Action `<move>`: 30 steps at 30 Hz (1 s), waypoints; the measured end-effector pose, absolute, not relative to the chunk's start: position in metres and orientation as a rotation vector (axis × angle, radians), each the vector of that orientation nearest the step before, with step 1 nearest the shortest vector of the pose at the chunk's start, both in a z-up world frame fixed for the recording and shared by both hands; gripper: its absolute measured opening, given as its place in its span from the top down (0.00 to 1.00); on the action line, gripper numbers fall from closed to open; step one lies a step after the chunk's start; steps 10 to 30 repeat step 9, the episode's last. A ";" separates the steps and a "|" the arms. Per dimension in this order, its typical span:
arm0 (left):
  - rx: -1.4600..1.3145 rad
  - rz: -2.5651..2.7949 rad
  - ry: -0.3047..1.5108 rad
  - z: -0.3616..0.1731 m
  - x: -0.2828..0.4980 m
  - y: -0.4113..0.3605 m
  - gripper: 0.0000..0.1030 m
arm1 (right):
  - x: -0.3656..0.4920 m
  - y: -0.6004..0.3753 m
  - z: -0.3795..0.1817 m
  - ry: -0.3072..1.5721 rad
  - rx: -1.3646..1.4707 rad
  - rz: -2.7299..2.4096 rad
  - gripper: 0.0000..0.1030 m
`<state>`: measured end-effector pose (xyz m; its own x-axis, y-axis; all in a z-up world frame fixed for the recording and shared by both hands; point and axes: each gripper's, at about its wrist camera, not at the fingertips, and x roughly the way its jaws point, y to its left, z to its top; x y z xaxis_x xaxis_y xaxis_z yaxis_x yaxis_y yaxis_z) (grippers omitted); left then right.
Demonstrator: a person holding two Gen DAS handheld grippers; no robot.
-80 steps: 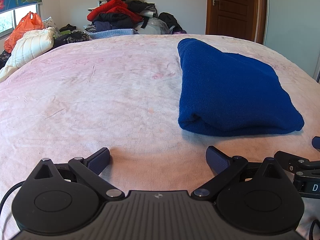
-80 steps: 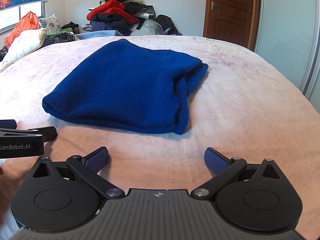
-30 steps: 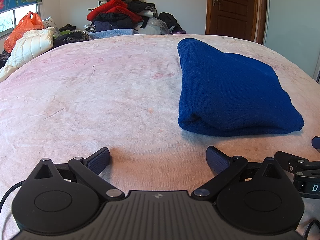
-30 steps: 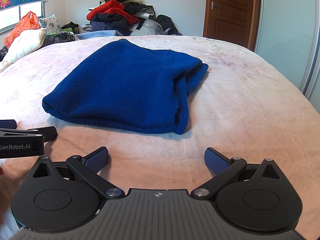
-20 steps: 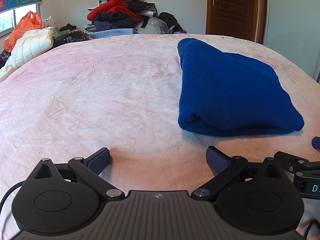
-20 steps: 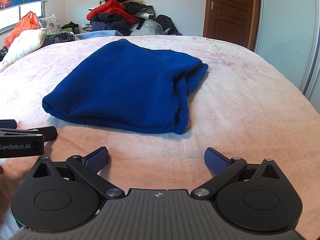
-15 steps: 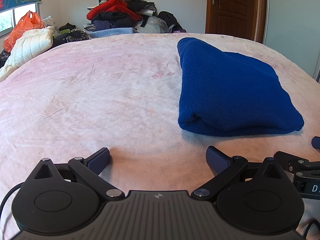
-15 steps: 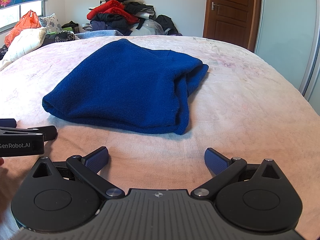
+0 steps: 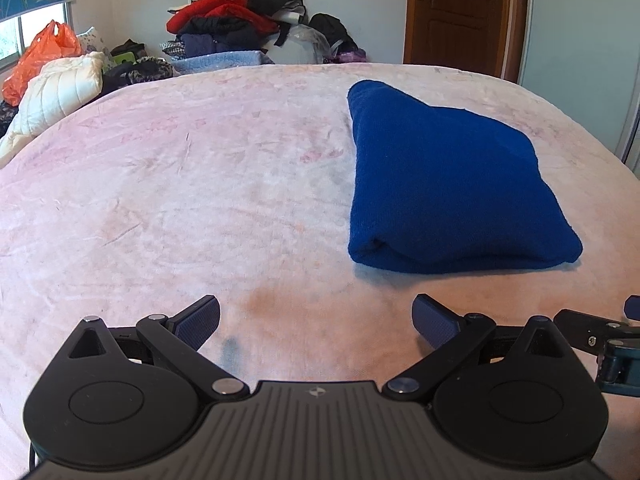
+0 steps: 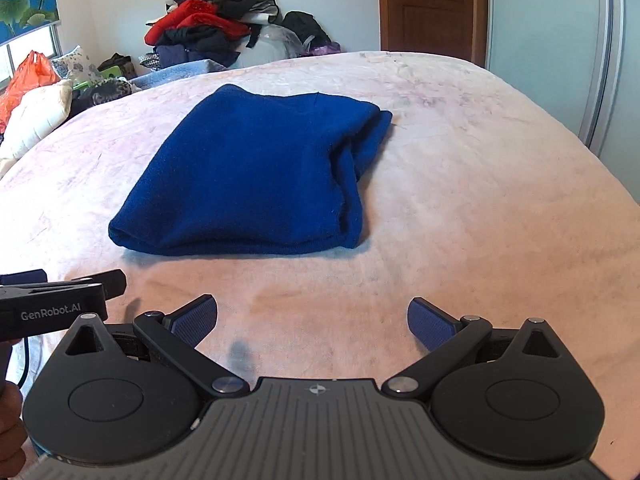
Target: Fold small clothes
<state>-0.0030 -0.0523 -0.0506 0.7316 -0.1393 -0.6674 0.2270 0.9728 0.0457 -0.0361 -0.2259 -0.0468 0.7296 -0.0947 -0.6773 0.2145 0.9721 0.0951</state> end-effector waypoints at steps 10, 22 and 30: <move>0.129 -0.187 0.717 -0.047 0.001 -0.043 0.00 | -0.036 -0.229 -0.048 0.745 0.198 -0.145 0.01; 0.129 -0.187 0.717 -0.047 0.001 -0.043 0.00 | -0.036 -0.229 -0.048 0.745 0.198 -0.145 0.01; 0.129 -0.187 0.717 -0.047 0.001 -0.043 0.00 | -0.036 -0.229 -0.048 0.745 0.198 -0.145 0.01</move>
